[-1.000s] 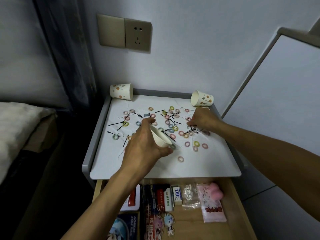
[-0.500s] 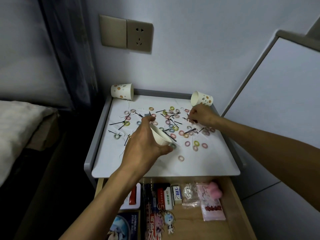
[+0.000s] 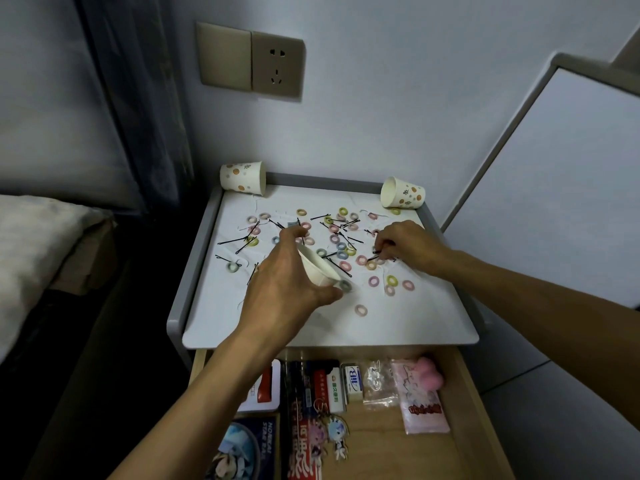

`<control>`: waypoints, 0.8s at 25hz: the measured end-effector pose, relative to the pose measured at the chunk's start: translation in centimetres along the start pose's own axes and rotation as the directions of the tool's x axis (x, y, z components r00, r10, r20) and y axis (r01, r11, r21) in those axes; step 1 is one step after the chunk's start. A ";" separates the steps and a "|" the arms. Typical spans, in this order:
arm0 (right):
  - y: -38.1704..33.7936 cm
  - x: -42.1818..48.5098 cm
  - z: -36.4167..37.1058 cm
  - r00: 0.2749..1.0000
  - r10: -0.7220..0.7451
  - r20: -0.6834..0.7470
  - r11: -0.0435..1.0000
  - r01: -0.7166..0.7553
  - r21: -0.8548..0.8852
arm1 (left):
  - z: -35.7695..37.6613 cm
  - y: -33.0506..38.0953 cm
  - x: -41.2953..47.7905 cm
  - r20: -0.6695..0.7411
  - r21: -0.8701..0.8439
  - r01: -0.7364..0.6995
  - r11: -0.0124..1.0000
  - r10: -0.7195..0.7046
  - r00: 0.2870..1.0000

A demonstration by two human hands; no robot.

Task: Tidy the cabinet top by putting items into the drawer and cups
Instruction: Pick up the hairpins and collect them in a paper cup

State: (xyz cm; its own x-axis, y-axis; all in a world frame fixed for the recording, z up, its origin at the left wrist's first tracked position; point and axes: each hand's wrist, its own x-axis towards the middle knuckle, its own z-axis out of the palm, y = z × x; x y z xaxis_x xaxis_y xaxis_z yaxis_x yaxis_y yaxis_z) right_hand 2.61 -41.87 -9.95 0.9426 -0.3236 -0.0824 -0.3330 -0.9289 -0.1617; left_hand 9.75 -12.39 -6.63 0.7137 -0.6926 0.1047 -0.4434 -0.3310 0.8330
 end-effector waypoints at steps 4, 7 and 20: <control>0.1 0.7 0.1 0.999 -0.027 0.033 1.000 0.027 -0.015 | -0.1 0.0 0.0 -0.003 -0.001 0.007 1.000 -0.007 1.000; -0.1 0.9 -0.1 0.997 -0.020 0.076 0.996 0.026 -0.079 | 0.0 0.1 0.0 0.000 -0.005 0.009 1.000 -0.009 1.000; 0.0 0.4 -1.4 0.997 -0.073 0.001 0.994 0.072 -0.082 | 0.4 0.0 0.2 -0.001 -0.002 -0.001 1.000 0.001 1.000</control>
State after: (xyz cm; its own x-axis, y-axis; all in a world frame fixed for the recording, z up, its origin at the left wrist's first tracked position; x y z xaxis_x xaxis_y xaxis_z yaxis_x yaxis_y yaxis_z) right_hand 2.99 -42.22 -8.65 0.9643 -0.2552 -0.0713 -0.2609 -0.9615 -0.0865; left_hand 9.69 -12.74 -6.85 0.7138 -0.6922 0.1065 -0.4433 -0.3288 0.8339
